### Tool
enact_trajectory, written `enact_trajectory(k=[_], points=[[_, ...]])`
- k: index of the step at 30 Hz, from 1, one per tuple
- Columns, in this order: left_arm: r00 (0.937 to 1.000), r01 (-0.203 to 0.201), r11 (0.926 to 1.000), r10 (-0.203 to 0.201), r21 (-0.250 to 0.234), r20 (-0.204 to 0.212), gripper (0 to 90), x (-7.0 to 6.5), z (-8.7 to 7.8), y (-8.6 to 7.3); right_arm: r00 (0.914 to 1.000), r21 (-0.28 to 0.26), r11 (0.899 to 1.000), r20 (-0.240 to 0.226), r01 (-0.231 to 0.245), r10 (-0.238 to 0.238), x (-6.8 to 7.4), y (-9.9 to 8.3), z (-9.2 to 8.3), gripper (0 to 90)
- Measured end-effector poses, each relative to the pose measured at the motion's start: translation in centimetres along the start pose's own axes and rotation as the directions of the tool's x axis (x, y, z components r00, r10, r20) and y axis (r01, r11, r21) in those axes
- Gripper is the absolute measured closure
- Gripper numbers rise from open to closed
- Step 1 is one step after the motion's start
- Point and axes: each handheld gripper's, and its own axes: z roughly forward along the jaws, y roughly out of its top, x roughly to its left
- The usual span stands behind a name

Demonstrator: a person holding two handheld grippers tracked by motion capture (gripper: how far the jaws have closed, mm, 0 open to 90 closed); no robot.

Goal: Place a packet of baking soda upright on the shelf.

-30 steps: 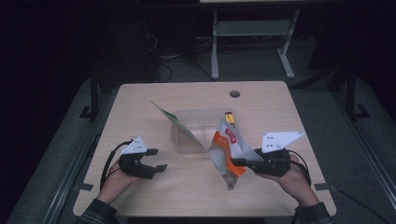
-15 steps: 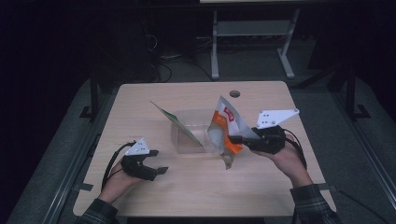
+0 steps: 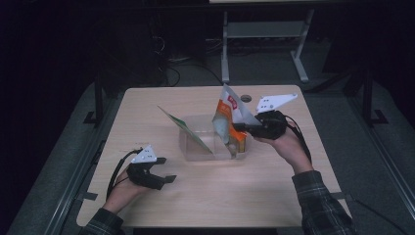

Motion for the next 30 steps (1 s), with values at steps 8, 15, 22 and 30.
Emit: enact_trajectory(k=[8, 15, 22, 30], points=[[0.9999, -0.015, 0.9998, 0.015, 0.011, 0.004, 20.8, -0.1, 0.0, 0.0, 0.9990, 0.022, 0.999, 0.028, -0.034, 0.034, -1.8, 0.2, 1.4, 90.0], [0.9997, -0.024, 0.9994, 0.023, 0.024, 0.012, 20.8, -0.2, 0.2, 0.1, 0.9976, 0.043, 0.998, 0.047, -0.053, 0.051, -2.5, -0.2, 2.2, 90.0], [0.9995, -0.028, 0.9992, 0.028, 0.027, 0.012, 20.8, -0.3, 0.3, 0.1, 0.9962, 0.073, 0.995, 0.064, -0.064, 0.059, -2.9, -0.8, 3.1, 90.0], [0.9995, -0.028, 0.9992, 0.027, 0.028, 0.016, 20.8, -0.3, 0.4, 0.1, 0.9939, 0.087, 0.993, 0.078, -0.085, 0.078, -3.2, -1.3, 3.6, 89.8]])
